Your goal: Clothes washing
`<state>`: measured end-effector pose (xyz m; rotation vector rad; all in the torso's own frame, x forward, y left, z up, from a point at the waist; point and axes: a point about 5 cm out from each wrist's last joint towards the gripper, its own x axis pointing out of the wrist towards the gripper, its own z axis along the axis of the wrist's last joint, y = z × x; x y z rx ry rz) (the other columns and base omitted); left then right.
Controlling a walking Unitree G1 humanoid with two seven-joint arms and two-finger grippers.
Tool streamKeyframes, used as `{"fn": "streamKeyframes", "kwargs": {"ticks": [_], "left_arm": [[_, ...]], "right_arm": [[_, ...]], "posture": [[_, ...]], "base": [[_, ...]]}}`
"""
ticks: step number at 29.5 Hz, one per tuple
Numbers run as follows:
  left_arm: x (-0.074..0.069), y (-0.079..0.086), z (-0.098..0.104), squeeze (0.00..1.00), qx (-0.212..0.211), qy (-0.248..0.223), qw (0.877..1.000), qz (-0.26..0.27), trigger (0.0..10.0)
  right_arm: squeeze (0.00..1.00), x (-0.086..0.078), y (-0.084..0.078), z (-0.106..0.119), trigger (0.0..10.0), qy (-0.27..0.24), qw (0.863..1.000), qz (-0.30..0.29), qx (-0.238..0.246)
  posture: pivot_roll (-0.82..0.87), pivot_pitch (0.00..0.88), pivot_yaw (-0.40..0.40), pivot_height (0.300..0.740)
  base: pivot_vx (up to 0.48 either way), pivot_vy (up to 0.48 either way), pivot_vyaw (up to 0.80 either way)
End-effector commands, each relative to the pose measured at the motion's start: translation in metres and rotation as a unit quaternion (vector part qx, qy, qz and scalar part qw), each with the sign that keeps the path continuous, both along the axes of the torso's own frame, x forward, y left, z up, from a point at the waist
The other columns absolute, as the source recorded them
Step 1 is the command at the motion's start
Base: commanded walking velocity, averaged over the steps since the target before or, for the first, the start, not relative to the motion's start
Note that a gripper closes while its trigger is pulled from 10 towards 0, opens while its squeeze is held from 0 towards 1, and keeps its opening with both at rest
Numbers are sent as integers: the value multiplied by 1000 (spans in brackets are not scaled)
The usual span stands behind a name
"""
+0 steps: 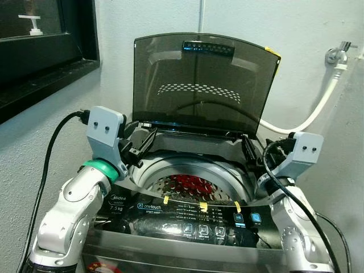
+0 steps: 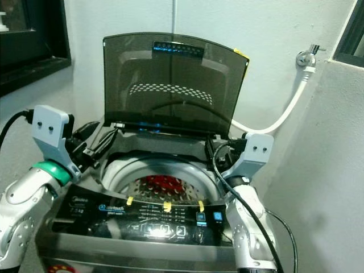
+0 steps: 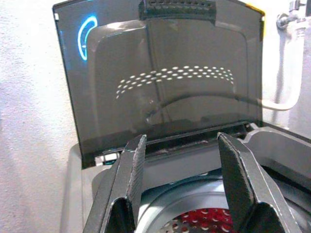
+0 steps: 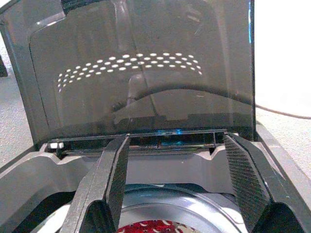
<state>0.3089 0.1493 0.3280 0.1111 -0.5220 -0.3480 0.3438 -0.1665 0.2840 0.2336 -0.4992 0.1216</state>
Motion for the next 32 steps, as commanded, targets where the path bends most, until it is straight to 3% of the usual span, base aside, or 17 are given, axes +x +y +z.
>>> {"fn": "streamKeyframes", "kwargs": {"ticks": [1,32], "left_arm": [[-1,-3,2,0,2,-7,1000,-2,10000],[3,3,-2,0,5,-7,1000,18,10000]], "right_arm": [[0,0,4,3,10000,-10,1000,1,-4],[0,1,8,4,10000,-18,1000,2,-13]], "posture": [[108,62,-16,740],[103,40,-23,740]], "base": [[0,0,0],[0,0,0]]}}
